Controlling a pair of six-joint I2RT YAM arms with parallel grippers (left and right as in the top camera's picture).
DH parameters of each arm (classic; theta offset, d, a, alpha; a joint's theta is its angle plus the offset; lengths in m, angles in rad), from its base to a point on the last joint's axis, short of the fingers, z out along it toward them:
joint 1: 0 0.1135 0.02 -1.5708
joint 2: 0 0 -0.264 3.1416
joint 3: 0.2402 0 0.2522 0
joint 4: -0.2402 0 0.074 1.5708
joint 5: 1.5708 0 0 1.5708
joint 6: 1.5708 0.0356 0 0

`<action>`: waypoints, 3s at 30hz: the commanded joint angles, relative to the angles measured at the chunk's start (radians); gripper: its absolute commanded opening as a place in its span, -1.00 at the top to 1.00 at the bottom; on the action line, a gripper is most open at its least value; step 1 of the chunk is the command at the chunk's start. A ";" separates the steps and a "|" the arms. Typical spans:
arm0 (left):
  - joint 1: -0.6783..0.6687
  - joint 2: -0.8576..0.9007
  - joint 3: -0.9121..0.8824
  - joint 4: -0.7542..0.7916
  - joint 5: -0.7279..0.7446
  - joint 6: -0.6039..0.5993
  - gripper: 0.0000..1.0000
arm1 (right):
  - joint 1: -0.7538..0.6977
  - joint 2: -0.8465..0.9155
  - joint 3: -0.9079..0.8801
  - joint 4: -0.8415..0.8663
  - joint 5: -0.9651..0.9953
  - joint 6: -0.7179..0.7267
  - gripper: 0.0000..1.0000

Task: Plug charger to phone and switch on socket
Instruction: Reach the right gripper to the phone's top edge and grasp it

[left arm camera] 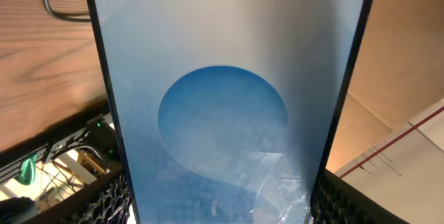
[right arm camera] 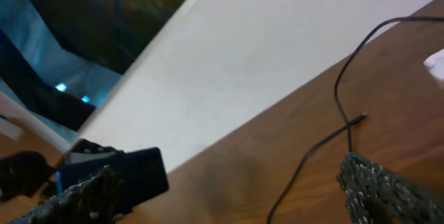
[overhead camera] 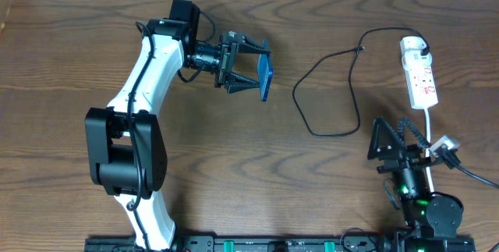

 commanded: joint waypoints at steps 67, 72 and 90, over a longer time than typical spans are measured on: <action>0.002 -0.033 0.004 0.001 0.036 0.011 -0.29 | 0.886 1.459 1.376 -0.803 0.668 0.002 0.30; 0.002 -0.033 0.004 0.001 0.036 0.011 -0.29 | 0.886 1.459 1.376 -0.803 0.667 0.002 0.44; 0.002 -0.033 0.004 0.001 0.035 0.011 -0.29 | 0.886 1.459 1.376 -0.817 0.660 0.002 0.69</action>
